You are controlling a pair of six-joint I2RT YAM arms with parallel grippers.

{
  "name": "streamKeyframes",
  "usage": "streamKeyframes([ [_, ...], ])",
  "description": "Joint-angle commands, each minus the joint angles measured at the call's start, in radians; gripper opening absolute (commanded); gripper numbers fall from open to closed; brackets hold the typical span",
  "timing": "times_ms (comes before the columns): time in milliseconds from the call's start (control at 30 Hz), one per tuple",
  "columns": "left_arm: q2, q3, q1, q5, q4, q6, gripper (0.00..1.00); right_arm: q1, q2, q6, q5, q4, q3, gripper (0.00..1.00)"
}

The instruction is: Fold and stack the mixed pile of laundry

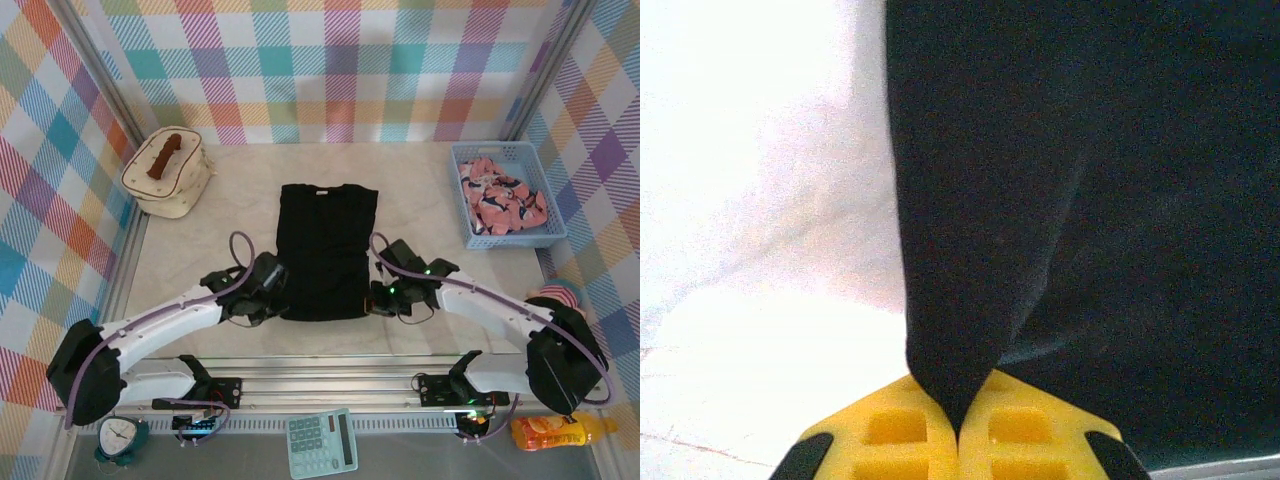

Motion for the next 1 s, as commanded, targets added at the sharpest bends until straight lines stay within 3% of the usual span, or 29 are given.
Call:
streamKeyframes([
  [0, -0.009, 0.14, 0.036, -0.159, -0.014, 0.031, 0.0, -0.027, -0.012, 0.007, 0.067, -0.002, 0.128, 0.0],
  [200, 0.145, 0.322, 0.164, -0.215, 0.16, 0.189, 0.0, -0.164, 0.133, -0.075, 0.076, 0.104, 0.341, 0.0],
  [400, 0.495, 0.636, 0.338, -0.124, 0.269, 0.307, 0.0, -0.303, 0.424, -0.096, 0.079, 0.29, 0.599, 0.0],
  [433, 0.585, 0.74, 0.367, -0.113, 0.244, 0.335, 0.1, -0.322, 0.499, -0.096, 0.097, 0.303, 0.67, 0.02],
  [467, 0.683, 0.846, 0.391, -0.096, 0.209, 0.358, 0.3, -0.337, 0.571, -0.09, 0.109, 0.289, 0.746, 0.05],
  [500, 0.794, 0.983, 0.416, -0.076, 0.147, 0.366, 0.67, -0.359, 0.657, -0.089, 0.09, 0.275, 0.846, 0.21],
  [533, 0.891, 1.107, 0.432, -0.047, 0.088, 0.377, 0.94, -0.375, 0.731, -0.083, 0.08, 0.233, 0.937, 0.49],
  [567, 0.998, 1.257, 0.446, -0.006, 0.008, 0.395, 1.0, -0.39, 0.806, -0.066, 0.077, 0.152, 1.054, 0.62],
  [667, 1.2, 1.565, 0.457, 0.068, -0.175, 0.435, 1.0, -0.399, 0.866, -0.064, 0.085, 0.12, 1.141, 0.69],
  [733, 1.196, 1.558, 0.454, 0.088, -0.153, 0.449, 1.0, -0.398, 0.822, -0.058, 0.08, 0.213, 1.054, 0.71],
  [800, 1.127, 1.427, 0.452, 0.105, -0.069, 0.447, 1.0, -0.399, 0.788, -0.059, 0.09, 0.263, 0.984, 0.71],
  [967, 0.966, 1.174, 0.451, 0.136, 0.051, 0.44, 1.0, -0.399, 0.819, -0.135, 0.072, 0.235, 0.987, 0.69],
])
